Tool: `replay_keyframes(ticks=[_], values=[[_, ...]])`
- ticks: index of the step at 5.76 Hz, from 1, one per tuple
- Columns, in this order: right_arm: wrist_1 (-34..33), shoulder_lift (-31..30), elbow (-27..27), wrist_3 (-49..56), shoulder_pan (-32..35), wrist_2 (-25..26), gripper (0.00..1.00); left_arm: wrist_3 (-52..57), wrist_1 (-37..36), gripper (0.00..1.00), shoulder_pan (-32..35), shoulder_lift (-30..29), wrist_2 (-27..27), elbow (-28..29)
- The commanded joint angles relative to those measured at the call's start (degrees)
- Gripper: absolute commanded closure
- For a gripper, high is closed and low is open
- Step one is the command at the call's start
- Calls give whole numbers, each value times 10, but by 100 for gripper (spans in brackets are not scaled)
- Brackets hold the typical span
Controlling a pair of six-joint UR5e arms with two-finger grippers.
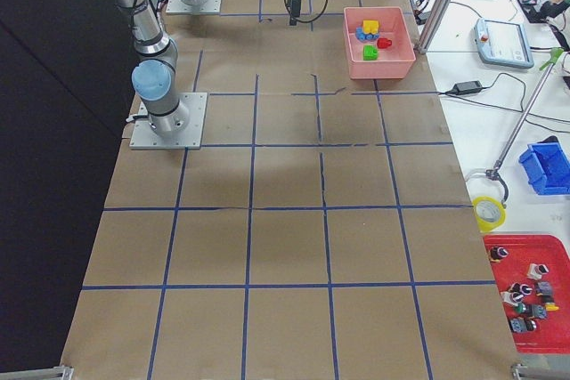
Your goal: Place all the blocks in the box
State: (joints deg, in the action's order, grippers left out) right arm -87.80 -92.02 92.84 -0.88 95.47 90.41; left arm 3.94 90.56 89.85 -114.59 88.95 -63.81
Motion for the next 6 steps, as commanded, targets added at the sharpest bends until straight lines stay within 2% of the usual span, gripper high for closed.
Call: replay_keyframes(ticks=[1,3,6], values=[[0,0,0,0,1,-1,0,26,-1,0,-12,117,24,-123],[-1,0,0,0,1,-1,0,12,2,0,-6,186,16,-175],[-1,1,1,0,1,-1,0,12,2,0,-5,225,14,-218]])
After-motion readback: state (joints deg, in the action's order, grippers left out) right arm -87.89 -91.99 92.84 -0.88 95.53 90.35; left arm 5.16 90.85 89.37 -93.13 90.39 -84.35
